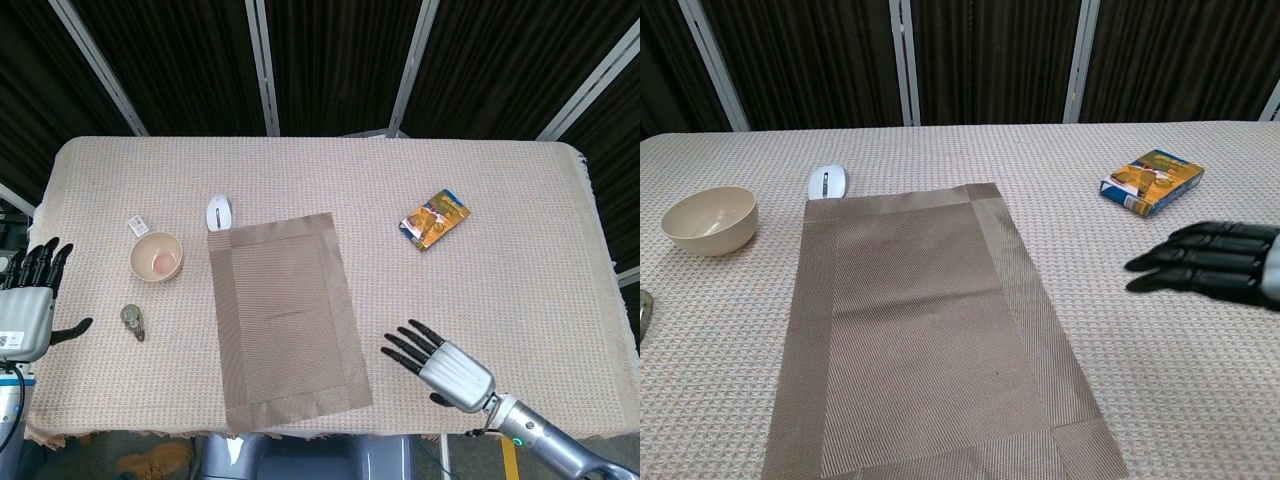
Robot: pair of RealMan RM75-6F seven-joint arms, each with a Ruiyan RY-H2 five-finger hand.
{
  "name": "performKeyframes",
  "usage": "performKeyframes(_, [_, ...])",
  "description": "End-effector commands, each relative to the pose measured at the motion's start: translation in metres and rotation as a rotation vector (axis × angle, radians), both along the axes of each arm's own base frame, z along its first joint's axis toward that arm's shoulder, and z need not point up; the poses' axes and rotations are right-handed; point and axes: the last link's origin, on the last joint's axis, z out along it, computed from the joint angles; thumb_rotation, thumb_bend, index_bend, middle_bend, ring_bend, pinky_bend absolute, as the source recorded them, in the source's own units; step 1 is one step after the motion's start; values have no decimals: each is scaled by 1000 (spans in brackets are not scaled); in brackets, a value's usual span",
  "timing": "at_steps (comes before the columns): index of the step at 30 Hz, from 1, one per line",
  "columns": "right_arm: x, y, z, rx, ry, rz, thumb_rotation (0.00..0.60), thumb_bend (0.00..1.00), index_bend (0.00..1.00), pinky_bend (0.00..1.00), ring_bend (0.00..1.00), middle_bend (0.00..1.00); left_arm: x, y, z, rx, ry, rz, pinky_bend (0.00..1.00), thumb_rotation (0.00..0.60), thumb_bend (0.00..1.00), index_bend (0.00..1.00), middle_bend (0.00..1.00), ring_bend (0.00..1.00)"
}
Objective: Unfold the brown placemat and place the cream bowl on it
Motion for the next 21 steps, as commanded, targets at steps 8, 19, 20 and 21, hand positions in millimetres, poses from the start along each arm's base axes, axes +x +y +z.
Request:
performKeyframes(8, [21,0,-66,105,73,124,600,0,13,0,0,0,-5,0,4,28,12,-4,0,600,0,0,0,0])
performKeyframes(19, [24,-5,-84,93,109,105,600,0,13,0,0,0,-10,2,2,4,6,6,0,600,0,0,0,0])
performKeyframes(20, [24,-4,-85,92,108,105,600,0,13,0,0,0,-10,3,2,4,6,8,0,600,0,0,0,0])
performKeyframes(21, [25,-4,-86,93,105,105,600,0,13,0,0,0,-11,3,1,3,5,11,0,600,0,0,0,0])
